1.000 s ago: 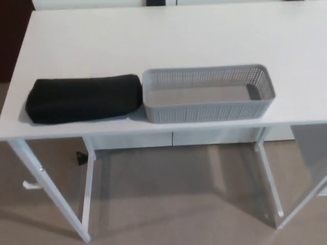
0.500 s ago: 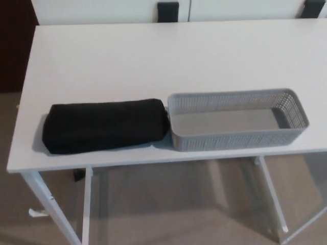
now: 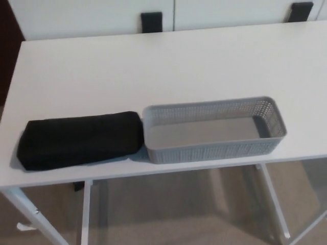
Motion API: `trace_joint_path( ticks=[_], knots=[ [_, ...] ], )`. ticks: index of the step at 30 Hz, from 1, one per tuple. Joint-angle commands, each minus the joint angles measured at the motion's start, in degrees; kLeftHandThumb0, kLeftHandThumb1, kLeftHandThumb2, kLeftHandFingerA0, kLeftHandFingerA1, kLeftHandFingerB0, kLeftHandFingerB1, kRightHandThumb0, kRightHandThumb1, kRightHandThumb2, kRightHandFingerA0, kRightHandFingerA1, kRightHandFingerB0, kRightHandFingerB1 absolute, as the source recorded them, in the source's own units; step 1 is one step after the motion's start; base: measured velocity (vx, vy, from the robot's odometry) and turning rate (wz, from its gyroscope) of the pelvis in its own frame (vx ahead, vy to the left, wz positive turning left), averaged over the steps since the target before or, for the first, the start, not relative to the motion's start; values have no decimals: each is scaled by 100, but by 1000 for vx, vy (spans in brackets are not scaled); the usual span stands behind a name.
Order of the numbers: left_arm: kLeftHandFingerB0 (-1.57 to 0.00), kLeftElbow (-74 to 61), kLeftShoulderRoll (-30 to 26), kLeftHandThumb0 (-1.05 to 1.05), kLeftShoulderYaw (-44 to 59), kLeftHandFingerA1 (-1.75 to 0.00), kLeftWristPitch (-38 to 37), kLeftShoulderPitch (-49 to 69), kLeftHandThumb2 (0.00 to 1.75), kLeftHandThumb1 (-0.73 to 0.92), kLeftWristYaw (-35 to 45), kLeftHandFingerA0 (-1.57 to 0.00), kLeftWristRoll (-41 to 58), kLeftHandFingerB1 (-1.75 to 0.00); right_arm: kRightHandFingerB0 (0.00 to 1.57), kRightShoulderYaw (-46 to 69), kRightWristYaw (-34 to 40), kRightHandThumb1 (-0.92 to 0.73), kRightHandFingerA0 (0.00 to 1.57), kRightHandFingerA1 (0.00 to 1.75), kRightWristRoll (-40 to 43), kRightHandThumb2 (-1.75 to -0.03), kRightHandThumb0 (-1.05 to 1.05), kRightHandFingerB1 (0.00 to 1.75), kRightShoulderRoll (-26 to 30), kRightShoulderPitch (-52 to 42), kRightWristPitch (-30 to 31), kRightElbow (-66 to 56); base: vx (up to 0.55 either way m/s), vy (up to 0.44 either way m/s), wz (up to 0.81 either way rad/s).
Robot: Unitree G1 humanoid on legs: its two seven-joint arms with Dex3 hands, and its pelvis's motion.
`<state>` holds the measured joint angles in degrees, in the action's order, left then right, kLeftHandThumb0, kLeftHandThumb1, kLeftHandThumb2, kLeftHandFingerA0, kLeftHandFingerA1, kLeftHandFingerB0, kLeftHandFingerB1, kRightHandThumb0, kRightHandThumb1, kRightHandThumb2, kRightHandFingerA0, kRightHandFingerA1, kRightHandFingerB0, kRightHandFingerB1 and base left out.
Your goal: The robot walk towards a table in front and pick up a black pencil case on the left hand side and put the pencil case into a small container on the right hand side
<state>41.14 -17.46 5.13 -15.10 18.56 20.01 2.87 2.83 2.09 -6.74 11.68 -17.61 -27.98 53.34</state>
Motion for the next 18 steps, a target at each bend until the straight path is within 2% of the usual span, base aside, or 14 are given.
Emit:
trace_joint_path(
  ticks=[1,11,18],
  knots=[
    [-29,25,-106,-36,22,-34,128,-21,57,57,-4,-36,-41,-31,26,12,-3,-68,42,38,39,-60,-30,34,14,-6,9,50,18,5,-10],
    [-29,-19,-133,-37,1,-34,167,-67,57,57,21,-36,-52,-31,27,6,32,-68,43,39,40,-60,-30,34,-4,18,10,46,7,143,-3],
    [-30,-207,-220,-38,-60,-34,134,-50,58,59,7,-37,-130,-32,26,-15,20,-69,43,39,8,-60,-31,34,-6,-105,88,-296,-7,-22,2]
  ],
)
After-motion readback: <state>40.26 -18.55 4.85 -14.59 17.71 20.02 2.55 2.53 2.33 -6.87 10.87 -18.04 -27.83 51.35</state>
